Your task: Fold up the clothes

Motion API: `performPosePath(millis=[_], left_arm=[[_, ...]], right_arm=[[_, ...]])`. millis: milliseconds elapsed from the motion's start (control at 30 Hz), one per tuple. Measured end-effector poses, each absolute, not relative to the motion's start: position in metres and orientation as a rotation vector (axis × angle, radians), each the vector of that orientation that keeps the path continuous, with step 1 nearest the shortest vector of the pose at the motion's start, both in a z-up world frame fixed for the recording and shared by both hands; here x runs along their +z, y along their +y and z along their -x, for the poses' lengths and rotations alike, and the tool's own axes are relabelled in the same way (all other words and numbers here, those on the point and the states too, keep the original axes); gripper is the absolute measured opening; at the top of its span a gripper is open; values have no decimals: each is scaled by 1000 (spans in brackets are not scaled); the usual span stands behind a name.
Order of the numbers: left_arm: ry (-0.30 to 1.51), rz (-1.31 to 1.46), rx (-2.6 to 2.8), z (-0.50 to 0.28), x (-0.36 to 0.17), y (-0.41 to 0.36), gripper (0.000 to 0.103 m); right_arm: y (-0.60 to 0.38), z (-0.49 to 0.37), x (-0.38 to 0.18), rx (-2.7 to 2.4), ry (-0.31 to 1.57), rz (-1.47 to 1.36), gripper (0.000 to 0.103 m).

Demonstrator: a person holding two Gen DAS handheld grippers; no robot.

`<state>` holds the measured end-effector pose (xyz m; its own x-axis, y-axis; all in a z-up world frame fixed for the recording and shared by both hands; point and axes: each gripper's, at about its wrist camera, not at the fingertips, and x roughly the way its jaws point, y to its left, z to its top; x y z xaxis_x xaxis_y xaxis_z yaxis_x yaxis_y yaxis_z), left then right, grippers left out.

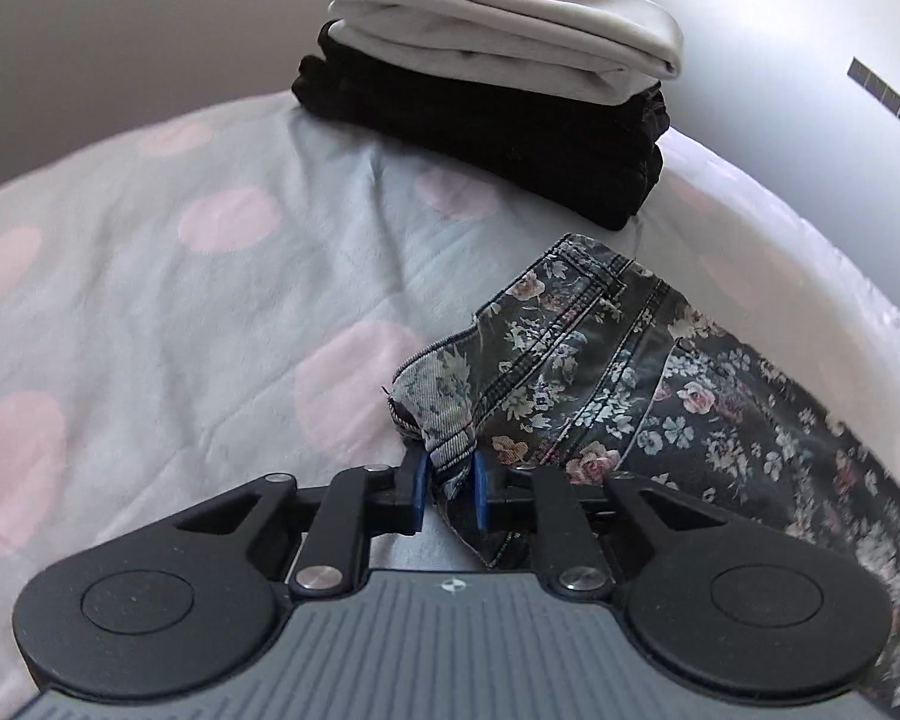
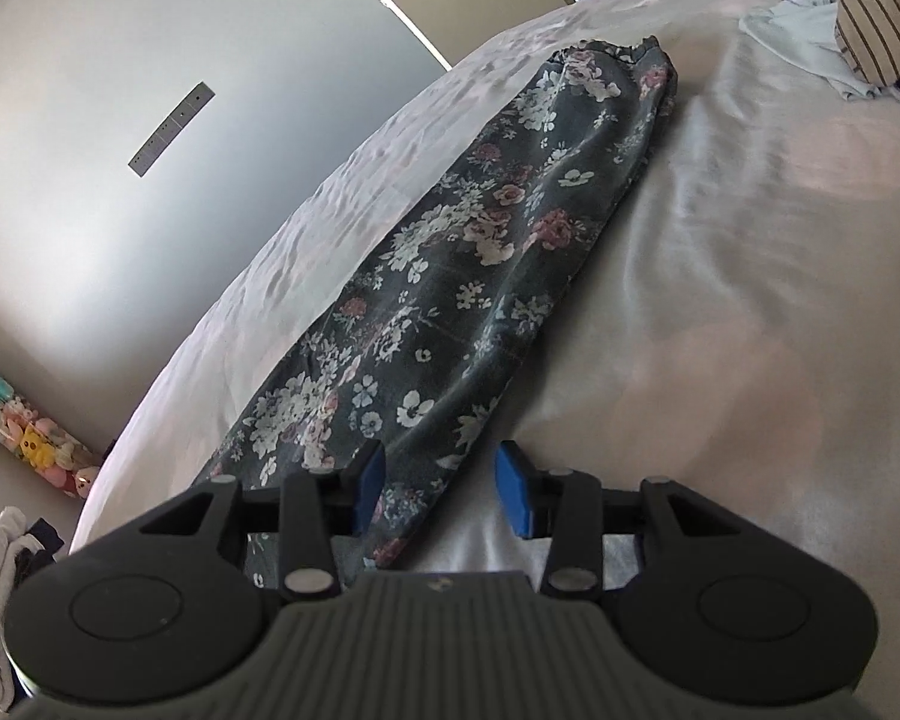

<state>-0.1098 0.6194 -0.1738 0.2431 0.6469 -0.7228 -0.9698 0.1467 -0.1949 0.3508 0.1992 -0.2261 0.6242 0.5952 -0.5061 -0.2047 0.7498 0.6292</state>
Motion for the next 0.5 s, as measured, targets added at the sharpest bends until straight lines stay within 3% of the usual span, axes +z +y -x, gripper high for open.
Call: performPosePath(millis=[133, 200, 267, 500], left_arm=[[554, 698, 1282, 109, -175, 622, 42], [557, 666, 1334, 109, -170, 621, 60], [557, 638, 1358, 107, -166, 621, 65], [616, 339, 1429, 80, -154, 603, 67]], right_arm=[[191, -363, -229, 474, 766, -587, 45], [189, -365, -226, 459, 747, -555, 45], [189, -361, -218, 442, 721, -506, 45], [215, -337, -193, 578, 676, -351, 44]])
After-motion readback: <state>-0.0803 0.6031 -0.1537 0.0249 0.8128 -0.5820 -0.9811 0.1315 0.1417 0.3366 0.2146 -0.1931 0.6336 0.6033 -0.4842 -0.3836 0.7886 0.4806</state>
